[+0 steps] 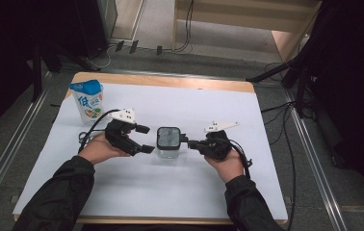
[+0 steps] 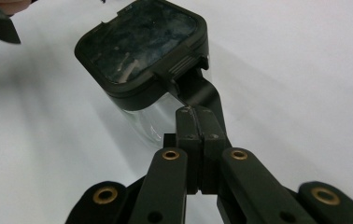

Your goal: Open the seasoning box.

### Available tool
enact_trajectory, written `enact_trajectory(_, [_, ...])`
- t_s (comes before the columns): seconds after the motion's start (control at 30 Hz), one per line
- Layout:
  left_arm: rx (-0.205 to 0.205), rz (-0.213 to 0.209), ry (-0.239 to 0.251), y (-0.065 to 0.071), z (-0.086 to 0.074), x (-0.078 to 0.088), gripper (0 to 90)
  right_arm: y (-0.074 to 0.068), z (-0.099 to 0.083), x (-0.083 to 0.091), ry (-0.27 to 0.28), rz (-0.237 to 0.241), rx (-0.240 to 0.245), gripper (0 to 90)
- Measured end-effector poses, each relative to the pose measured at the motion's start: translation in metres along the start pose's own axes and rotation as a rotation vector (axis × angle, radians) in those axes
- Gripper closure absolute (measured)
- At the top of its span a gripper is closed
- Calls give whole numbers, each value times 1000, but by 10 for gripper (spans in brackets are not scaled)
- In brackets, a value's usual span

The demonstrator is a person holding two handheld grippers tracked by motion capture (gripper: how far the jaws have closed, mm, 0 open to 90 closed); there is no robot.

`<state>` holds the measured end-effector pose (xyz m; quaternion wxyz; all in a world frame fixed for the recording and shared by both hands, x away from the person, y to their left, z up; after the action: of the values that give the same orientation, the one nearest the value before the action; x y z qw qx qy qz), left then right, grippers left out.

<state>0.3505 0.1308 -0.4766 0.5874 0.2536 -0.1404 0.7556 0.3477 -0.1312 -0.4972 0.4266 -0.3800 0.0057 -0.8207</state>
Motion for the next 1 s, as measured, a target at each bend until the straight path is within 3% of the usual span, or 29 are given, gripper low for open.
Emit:
enact_trajectory(0.13, [-4, -22, -4, -3, 1, -5, 147, 0, 0, -2, -7, 9, -5, 900])
enact_trajectory(0.23, [-14, -71, -37, -5, -1, -16, 147, 2, 1, -1, -2, 8, -15, 900])
enact_trajectory(0.47, [-16, -70, -36, -8, -2, -25, 140, 4, 1, -1, 3, 7, -20, 900])
enact_trajectory(0.53, [-1, -54, -52, -12, -4, -30, 145, 5, 1, -2, 2, 4, -22, 900])
enact_trajectory(0.63, [9, -66, -51, -14, -6, -33, 155, 5, 0, -2, 1, 2, -28, 900])
enact_trajectory(0.7, [-12, -71, -65, -14, -5, -38, 144, 7, -1, -3, 1, -3, -35, 900])
enact_trajectory(0.93, [-3, -83, -63, -19, -5, -46, 148, 10, -5, -6, -8, -21, -45, 900])
enact_trajectory(1.0, [-16, -86, -65, -19, -5, -48, 137, 10, -5, -7, -3, -23, -49, 900])
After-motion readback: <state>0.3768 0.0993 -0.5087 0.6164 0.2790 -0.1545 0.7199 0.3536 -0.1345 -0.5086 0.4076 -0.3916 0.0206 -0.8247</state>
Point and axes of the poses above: each handheld gripper's, and its own axes: x roughly backward along the jaws, z roughly out of its top, y roughly to its right, the point moved 4 cm from there along -x, roughly forward along the jaws, and after that the axes turned 9 degrees about -x, right-handed, at the moved point
